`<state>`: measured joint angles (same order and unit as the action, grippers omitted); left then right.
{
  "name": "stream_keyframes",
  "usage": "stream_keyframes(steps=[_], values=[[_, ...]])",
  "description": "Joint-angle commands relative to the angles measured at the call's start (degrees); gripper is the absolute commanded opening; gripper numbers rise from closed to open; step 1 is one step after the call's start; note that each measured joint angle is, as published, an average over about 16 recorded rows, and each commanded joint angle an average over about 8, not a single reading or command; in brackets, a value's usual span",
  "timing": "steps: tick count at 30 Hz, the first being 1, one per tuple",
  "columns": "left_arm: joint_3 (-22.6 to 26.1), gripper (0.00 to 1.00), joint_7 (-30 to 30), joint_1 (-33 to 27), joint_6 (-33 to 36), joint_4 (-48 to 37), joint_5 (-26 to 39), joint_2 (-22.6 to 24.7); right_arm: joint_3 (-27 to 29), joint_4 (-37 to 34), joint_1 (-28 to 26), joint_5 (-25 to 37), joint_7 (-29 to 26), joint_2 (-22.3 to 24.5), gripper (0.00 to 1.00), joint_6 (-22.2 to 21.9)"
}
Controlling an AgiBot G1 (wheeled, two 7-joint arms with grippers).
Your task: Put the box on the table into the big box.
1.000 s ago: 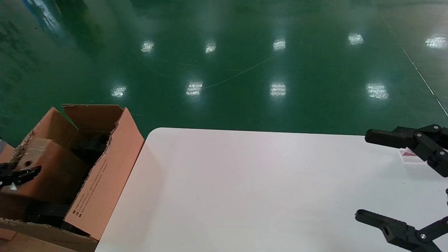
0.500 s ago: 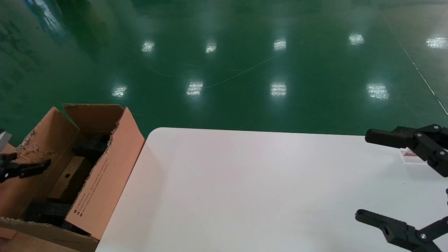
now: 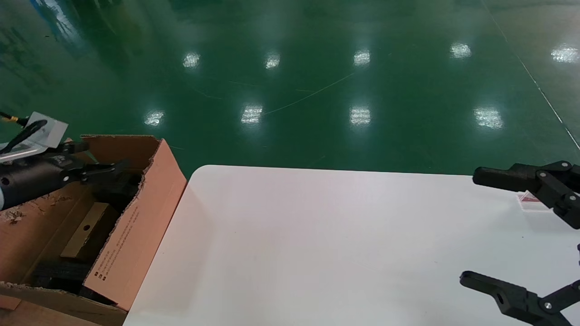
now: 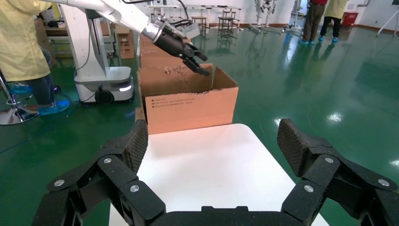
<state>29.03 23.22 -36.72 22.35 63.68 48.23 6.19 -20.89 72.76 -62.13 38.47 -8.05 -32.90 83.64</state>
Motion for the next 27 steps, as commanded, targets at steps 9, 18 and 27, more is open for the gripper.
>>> stream_keyframes(steps=[9, 18, 27], values=[[-1.8, 1.0, -2.1, -1.6, 4.1, 1.4, -1.4, 1.8, 0.0, 0.0, 0.0, 0.0, 0.0, 0.0, 1.0, 0.0], [-3.5, 1.0, -3.7, -5.2, 13.1, 2.7, -2.2, 5.9, 0.0, 0.0, 0.0, 0.0, 0.0, 0.0, 1.0, 0.0], [-5.3, 1.0, -5.3, -8.8, 22.4, 4.0, -3.0, 10.1, 0.0, 0.0, 0.0, 0.0, 0.0, 0.0, 1.0, 0.0]])
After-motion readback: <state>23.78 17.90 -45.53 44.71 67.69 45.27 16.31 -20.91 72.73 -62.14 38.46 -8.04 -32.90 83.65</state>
